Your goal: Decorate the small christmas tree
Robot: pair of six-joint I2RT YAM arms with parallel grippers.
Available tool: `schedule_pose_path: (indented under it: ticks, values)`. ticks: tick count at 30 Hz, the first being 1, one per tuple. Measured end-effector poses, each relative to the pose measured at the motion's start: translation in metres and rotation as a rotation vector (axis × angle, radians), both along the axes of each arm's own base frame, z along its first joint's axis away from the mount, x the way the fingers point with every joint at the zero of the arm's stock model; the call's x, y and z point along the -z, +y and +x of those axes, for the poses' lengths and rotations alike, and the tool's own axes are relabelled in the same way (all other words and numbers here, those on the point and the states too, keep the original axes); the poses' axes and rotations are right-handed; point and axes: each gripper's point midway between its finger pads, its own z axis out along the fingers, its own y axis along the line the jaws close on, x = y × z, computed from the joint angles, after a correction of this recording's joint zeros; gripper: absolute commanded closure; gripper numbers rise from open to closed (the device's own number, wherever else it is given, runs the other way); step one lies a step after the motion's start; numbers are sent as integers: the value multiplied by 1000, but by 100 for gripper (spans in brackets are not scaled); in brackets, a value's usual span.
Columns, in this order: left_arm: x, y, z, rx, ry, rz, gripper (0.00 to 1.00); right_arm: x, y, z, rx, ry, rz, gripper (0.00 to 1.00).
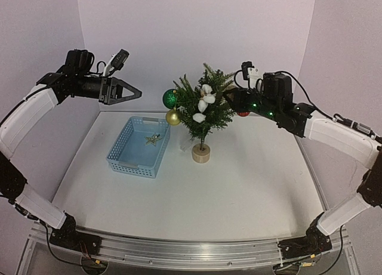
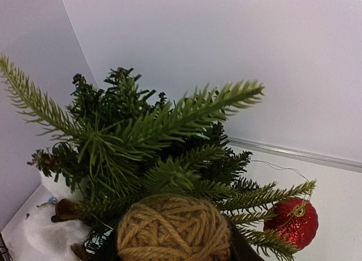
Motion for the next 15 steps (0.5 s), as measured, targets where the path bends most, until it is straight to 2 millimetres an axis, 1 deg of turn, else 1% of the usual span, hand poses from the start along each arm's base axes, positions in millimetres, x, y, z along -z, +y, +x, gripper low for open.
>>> schedule_pose_path:
  ticks: [3, 9, 15]
  values:
    - [-1, 0, -1, 2, -2, 0, 0, 7, -7, -5, 11, 8, -12, 84]
    - [-1, 0, -1, 3, -3, -1, 0, -4, -12, -11, 11, -17, 1, 85]
    - [-2, 0, -2, 8, -4, -4, 0, -5, -13, -9, 14, -28, -8, 85]
